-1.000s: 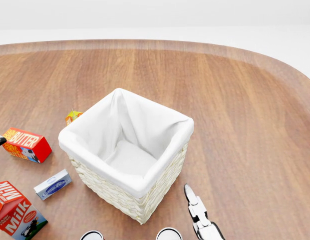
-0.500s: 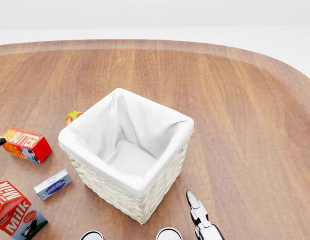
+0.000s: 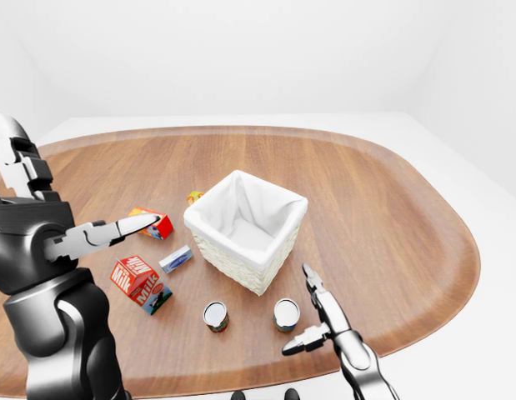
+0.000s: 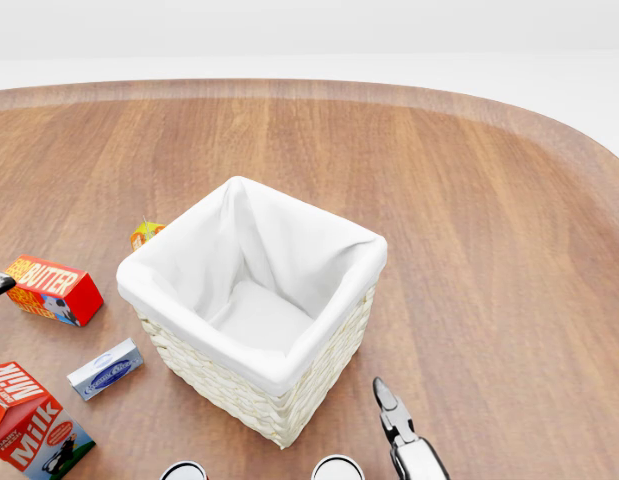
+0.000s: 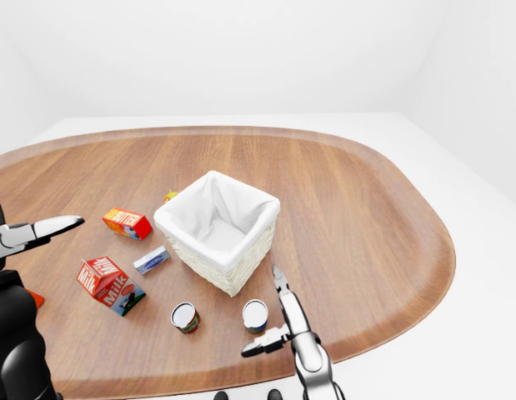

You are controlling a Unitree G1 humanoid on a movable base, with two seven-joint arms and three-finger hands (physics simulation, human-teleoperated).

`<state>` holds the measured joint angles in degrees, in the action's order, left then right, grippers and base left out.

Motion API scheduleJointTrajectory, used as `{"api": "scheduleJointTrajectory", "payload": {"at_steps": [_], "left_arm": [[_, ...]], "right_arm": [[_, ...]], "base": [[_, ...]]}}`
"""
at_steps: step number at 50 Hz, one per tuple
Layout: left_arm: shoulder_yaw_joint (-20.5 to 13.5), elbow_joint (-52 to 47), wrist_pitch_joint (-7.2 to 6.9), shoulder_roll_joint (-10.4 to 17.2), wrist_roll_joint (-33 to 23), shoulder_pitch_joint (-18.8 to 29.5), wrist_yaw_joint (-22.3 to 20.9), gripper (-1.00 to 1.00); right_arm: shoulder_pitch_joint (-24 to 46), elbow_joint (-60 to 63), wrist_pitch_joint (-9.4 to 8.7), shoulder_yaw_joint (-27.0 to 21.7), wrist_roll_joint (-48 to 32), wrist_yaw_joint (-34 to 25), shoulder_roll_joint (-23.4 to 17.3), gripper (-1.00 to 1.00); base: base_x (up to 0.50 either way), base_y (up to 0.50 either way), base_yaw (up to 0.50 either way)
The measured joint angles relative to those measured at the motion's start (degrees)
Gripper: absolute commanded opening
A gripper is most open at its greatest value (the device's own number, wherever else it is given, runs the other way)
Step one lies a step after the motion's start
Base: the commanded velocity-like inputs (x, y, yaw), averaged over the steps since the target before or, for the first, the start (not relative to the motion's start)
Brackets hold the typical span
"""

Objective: Pick up the alphabet soup, and put it in the basket.

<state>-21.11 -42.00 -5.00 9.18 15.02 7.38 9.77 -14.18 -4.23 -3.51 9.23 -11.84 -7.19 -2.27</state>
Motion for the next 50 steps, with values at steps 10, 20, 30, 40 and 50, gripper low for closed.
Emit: {"api": "scheduleJointTrajectory", "payload": {"at_steps": [10, 20, 30, 40, 50], "left_arm": [[0.04, -0.25, 0.0, -0.09, 0.02, -0.1, -0.01, 1.0], [0.0, -0.17, 0.0, -0.1, 0.01, -0.15, -0.1, 1.0], [0.13, 0.18, 0.0, -0.14, -0.17, -0.17, -0.18, 1.0], [0.17, 0.25, 0.0, -0.15, -0.23, -0.14, -0.2, 1.0], [0.35, 0.19, 0.0, -0.25, -0.38, -0.2, -0.21, 1.0]], "right_arm": [[1.98, -2.33, -0.46, -0.81, -1.69, 0.43, 0.56, 1.0], [3.31, -3.47, -1.06, -0.61, -3.82, 0.95, 0.9, 1.0], [4.6, -4.16, -1.49, 0.02, -5.79, 1.33, 1.31, 1.0], [4.78, -2.72, -1.49, 1.1, -6.88, 1.21, 1.71, 1.0], [4.75, -1.55, -1.49, 2.52, -7.46, 1.19, 1.85, 1.0]], "base": [[0.0, 0.0, 0.0], [0.0, 0.0, 0.0], [0.0, 0.0, 0.0], [0.0, 0.0, 0.0], [0.0, 0.0, 0.0]]}}
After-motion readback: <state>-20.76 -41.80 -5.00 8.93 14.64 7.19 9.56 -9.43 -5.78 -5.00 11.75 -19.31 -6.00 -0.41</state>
